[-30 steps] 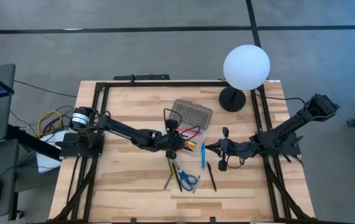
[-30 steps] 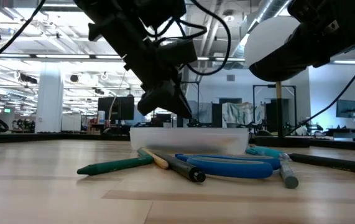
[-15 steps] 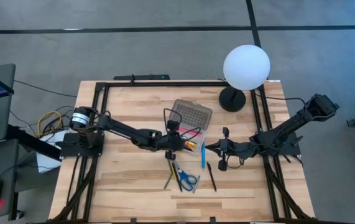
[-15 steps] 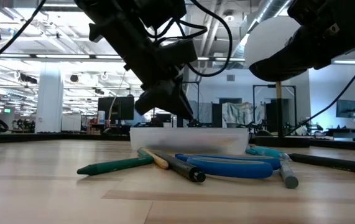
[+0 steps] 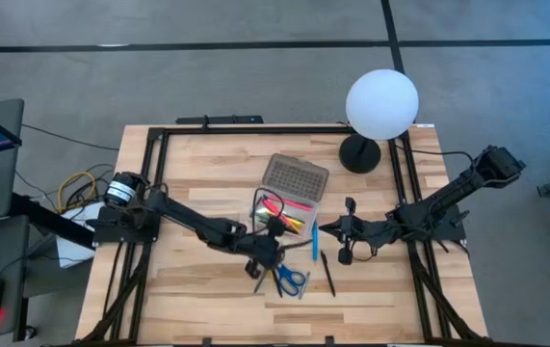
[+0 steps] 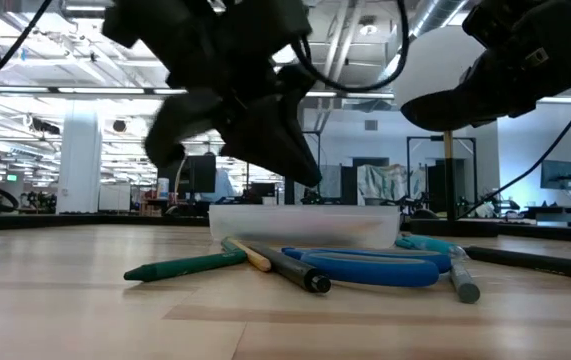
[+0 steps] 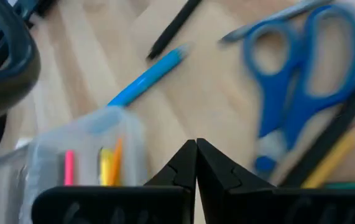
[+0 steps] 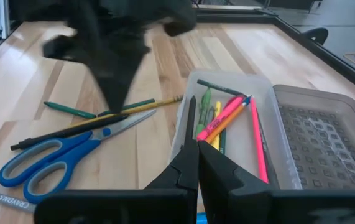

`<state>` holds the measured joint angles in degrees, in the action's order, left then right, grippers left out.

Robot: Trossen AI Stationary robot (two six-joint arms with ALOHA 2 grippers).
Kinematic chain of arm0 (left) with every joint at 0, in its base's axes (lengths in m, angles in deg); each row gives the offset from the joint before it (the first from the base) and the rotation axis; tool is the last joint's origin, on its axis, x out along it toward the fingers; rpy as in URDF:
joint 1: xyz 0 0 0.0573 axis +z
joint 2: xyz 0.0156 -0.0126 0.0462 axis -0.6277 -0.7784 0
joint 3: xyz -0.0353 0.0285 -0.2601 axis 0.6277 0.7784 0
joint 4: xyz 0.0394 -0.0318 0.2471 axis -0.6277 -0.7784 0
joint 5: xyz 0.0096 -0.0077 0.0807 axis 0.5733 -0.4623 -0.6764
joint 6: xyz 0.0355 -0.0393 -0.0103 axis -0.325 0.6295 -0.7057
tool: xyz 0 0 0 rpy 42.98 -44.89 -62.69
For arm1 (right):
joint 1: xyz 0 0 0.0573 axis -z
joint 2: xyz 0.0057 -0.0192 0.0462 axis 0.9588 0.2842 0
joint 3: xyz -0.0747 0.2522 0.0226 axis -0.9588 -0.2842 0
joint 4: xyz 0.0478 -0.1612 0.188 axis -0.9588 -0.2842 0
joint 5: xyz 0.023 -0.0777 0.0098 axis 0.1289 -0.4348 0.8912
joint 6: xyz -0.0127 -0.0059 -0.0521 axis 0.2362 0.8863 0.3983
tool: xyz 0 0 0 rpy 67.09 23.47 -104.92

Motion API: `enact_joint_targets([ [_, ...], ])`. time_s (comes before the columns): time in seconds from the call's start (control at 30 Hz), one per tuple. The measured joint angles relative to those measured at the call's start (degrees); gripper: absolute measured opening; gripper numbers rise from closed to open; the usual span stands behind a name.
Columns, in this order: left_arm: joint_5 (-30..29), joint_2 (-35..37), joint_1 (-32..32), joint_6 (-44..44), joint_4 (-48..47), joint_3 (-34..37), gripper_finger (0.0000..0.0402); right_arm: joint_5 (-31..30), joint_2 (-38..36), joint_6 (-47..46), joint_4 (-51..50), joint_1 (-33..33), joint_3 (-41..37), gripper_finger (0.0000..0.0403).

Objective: Pick & place school supplies into a supply box
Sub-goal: Put the black pen into the gray supply box

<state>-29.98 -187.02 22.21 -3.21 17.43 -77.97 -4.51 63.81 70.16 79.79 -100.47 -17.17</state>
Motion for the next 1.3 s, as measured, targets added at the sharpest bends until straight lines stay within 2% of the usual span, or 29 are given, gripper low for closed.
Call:
enact_joint_targets([
  [0.17,1.94,0.02,-2.11,0.12,0.55,0.00,0.0000,0.00,0.00,-0.02,0.00,-0.02,0.00,0.0000],
  [0.53,8.71,0.02,-4.87,7.70,0.61,0.00,0.0000,0.02,0.00,-0.04,0.00,-0.02,0.00,0.0000],
  [0.87,22.30,0.02,-7.49,16.19,1.29,0.00,0.0000,0.02,0.00,-0.04,0.02,-0.02,0.00,0.0000],
  [1.0,30.13,0.02,-8.28,18.58,3.51,0.00,0.0000,0.04,0.00,-0.03,0.20,-0.01,0.00,0.0000],
  [1.17,41.91,0.04,-9.14,18.65,6.70,0.00,0.0000,0.09,0.00,-0.04,1.01,0.00,0.00,0.0000],
  [1.3,47.08,0.07,-9.96,17.66,7.69,0.00,0.0000,0.15,0.00,-0.04,1.42,-0.02,0.00,0.0000],
])
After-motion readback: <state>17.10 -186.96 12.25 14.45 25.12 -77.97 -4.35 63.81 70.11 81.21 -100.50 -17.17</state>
